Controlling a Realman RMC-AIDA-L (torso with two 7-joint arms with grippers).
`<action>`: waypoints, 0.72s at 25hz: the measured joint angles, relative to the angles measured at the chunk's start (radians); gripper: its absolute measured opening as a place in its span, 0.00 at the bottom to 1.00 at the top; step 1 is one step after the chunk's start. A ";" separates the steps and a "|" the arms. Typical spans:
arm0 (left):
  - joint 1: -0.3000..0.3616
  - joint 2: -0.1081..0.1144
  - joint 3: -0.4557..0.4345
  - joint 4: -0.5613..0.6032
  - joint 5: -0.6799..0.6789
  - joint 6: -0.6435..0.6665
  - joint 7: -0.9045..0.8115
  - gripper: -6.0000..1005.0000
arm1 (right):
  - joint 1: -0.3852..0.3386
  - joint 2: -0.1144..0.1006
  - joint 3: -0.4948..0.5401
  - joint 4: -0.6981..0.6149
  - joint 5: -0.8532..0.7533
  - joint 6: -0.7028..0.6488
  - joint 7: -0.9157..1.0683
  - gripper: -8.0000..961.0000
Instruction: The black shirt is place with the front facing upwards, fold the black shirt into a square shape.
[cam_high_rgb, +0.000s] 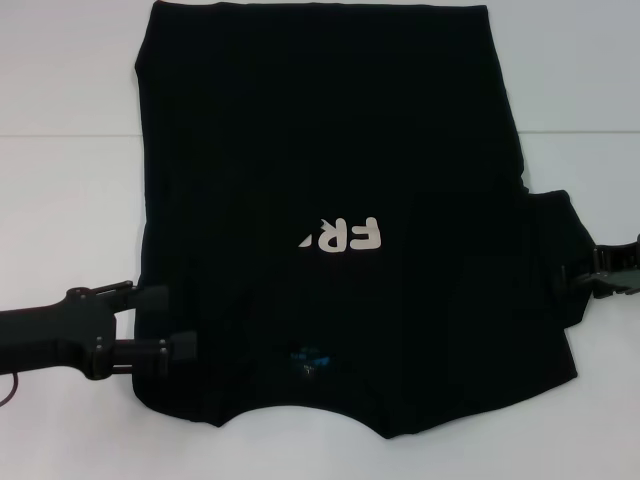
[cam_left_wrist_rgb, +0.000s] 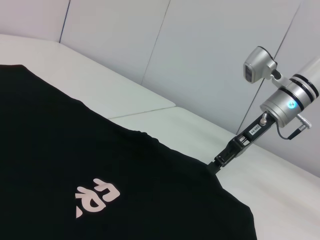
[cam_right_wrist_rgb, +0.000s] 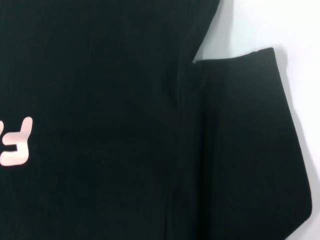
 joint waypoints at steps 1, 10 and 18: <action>0.000 0.000 -0.001 0.000 0.000 0.001 0.000 0.93 | 0.000 0.000 0.000 0.000 0.001 0.002 0.000 0.81; 0.000 0.000 -0.002 0.000 0.000 0.000 0.000 0.93 | 0.000 0.000 -0.001 -0.003 0.004 0.008 0.001 0.47; -0.008 0.000 -0.002 -0.002 0.000 -0.001 0.000 0.93 | 0.004 0.000 -0.001 -0.003 0.001 0.012 0.001 0.13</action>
